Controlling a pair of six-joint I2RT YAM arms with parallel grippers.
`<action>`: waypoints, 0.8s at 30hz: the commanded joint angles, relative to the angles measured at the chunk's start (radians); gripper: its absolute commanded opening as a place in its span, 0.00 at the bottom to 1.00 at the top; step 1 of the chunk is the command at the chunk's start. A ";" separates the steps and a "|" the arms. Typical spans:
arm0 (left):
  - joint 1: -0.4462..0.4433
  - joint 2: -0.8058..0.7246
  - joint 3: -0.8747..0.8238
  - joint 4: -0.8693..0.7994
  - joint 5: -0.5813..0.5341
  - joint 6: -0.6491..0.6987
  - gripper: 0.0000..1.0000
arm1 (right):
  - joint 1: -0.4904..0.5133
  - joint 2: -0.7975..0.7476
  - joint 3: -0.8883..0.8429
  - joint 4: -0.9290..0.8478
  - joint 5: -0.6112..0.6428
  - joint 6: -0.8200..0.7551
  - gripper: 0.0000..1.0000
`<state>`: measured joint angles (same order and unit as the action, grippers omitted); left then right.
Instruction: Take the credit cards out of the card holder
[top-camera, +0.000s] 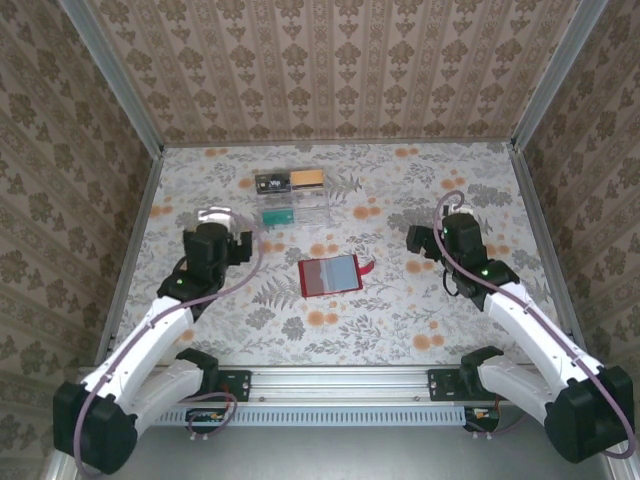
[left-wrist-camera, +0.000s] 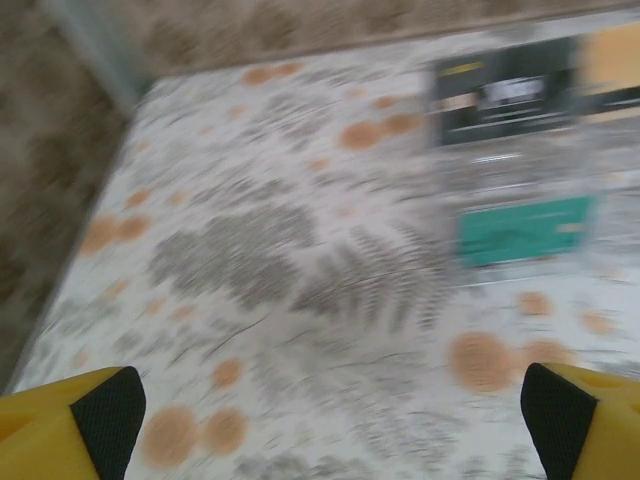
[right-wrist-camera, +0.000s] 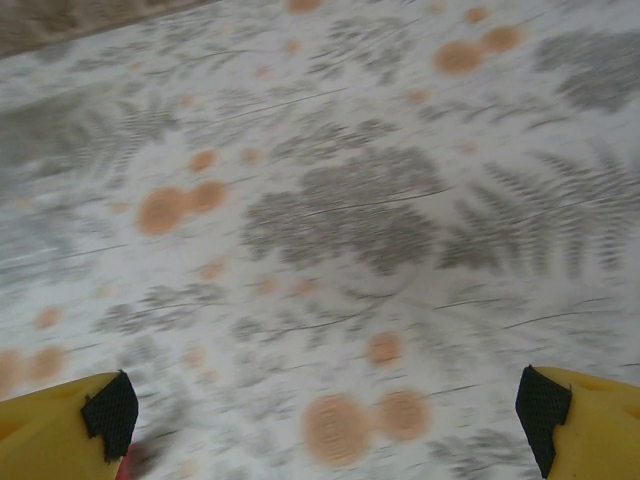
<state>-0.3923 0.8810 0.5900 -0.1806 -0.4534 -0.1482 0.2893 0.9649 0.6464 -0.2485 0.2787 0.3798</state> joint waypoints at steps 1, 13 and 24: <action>0.092 -0.018 -0.073 0.040 -0.078 -0.082 1.00 | -0.014 -0.006 -0.069 0.134 0.242 -0.164 1.00; 0.310 0.373 -0.192 0.676 0.119 0.106 1.00 | -0.196 0.336 -0.215 0.803 0.177 -0.257 1.00; 0.383 0.651 -0.204 1.067 0.432 0.187 1.00 | -0.254 0.570 -0.270 1.173 -0.108 -0.332 1.00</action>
<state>-0.0235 1.5272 0.4030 0.7319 -0.1337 0.0048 0.0387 1.4910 0.4232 0.7181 0.2695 0.0834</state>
